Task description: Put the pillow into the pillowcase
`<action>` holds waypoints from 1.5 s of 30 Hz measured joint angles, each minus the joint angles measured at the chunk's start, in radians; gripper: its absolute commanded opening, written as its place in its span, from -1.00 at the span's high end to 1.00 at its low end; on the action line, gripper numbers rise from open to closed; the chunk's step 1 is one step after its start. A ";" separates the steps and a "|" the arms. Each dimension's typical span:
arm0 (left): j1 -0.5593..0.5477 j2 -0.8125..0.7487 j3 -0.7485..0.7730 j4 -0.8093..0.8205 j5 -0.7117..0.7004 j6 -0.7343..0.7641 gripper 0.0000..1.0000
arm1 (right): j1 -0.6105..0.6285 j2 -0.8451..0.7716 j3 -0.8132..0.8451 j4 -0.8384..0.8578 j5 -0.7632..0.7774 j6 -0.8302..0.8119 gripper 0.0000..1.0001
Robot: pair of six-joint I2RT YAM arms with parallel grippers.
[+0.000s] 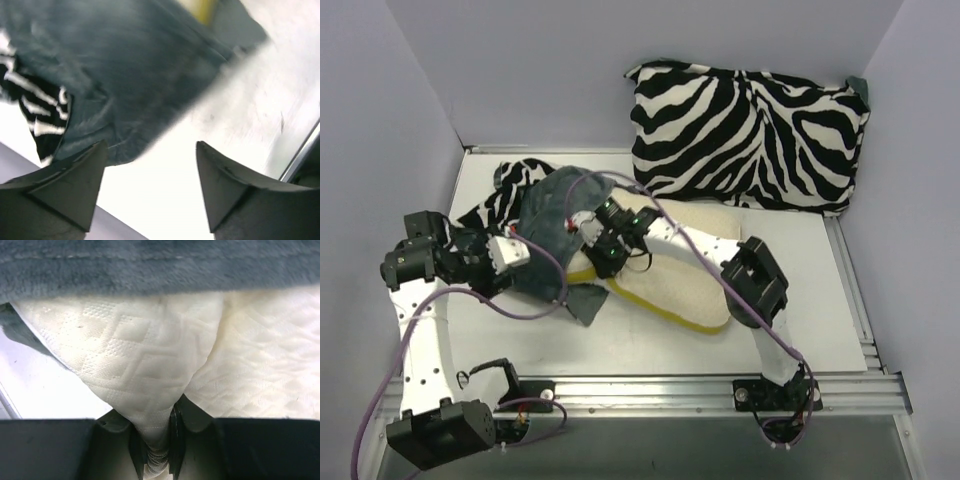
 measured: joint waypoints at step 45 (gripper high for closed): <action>-1.248 0.074 -0.455 0.779 -0.351 0.000 1.00 | -0.101 0.104 0.294 -0.167 -0.387 0.103 1.00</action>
